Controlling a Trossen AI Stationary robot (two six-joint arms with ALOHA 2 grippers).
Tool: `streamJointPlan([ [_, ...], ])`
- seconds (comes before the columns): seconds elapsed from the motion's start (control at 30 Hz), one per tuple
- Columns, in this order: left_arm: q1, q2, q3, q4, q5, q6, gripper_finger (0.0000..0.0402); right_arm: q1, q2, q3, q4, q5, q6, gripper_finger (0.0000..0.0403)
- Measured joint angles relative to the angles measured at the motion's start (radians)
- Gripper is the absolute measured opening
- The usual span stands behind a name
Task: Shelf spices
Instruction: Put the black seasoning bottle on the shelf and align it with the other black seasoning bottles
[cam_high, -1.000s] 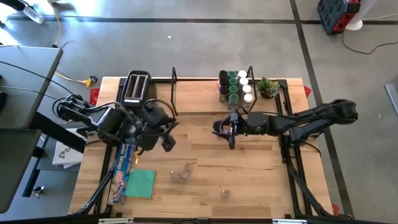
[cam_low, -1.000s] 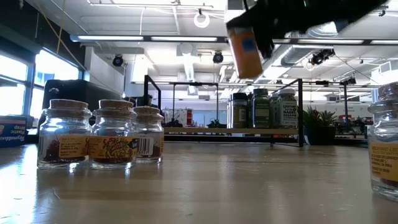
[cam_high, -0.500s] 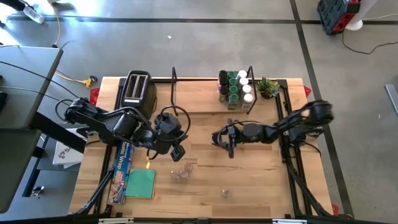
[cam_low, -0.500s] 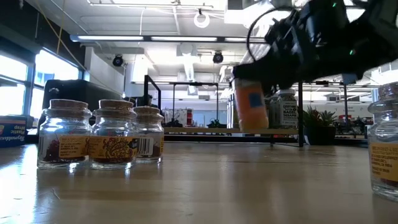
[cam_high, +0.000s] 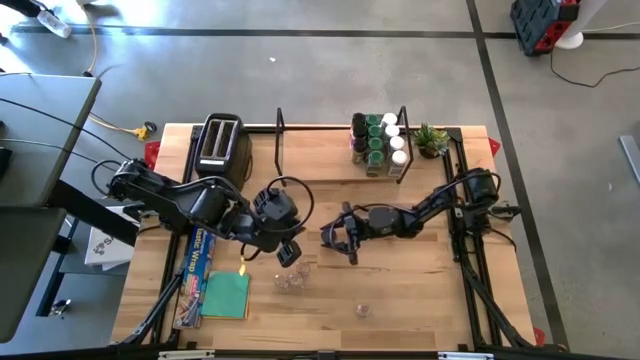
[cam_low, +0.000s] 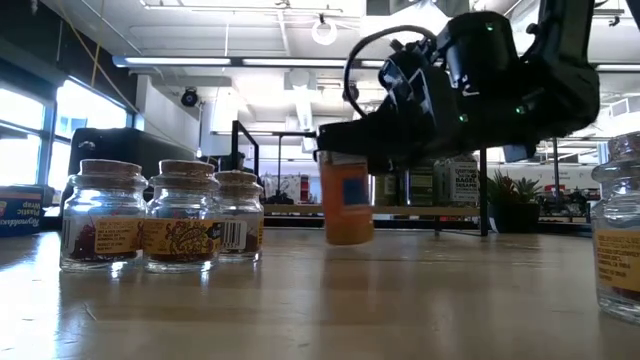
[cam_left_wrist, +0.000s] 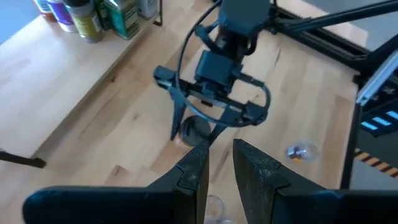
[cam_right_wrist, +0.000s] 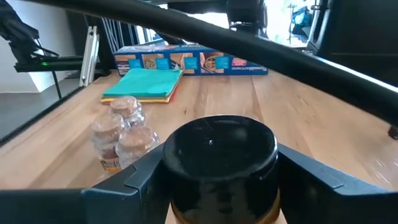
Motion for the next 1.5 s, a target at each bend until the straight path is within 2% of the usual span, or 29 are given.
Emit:
streamJointPlan([
  [0.37,0.001,-0.001,0.000,0.038,0.009,-0.018,0.0070,-0.001,-0.028,0.061,-0.042,-0.013,-0.021,0.0234],
  [0.6,0.000,-0.001,0.000,0.038,0.067,-0.018,0.0070,-0.007,-0.087,0.125,-0.326,-0.015,-0.023,0.0234],
  [0.8,0.000,-0.001,0.000,0.037,0.080,-0.023,0.0070,-0.008,-0.135,0.190,-0.421,-0.072,-0.058,0.0234],
  [0.87,0.000,-0.001,0.000,0.037,0.080,-0.036,0.0070,-0.008,-0.176,0.238,-0.552,-0.078,-0.078,0.0234],
  [0.97,0.000,-0.001,0.000,0.037,0.080,-0.037,0.0070,-0.008,-0.213,0.338,-0.864,-0.090,-0.126,0.0234],
  [1.1,0.000,-0.001,0.000,0.037,0.080,-0.037,0.0070,-0.023,-0.224,0.544,-1.306,-0.149,-0.141,0.0234],
  [1.2,-0.002,-0.001,0.000,0.038,0.080,-0.043,0.0070,-0.029,-0.213,0.676,-1.552,-0.161,-0.179,0.0234],
  [1.37,-0.015,-0.002,0.000,0.036,0.080,-0.048,0.0070,-0.035,-0.203,0.784,-1.675,-0.160,-0.233,0.0244],
  [1.5,-0.030,-0.009,0.000,0.024,0.079,-0.082,0.0070,-0.035,-0.170,0.800,-1.701,-0.160,-0.215,0.0283],
])
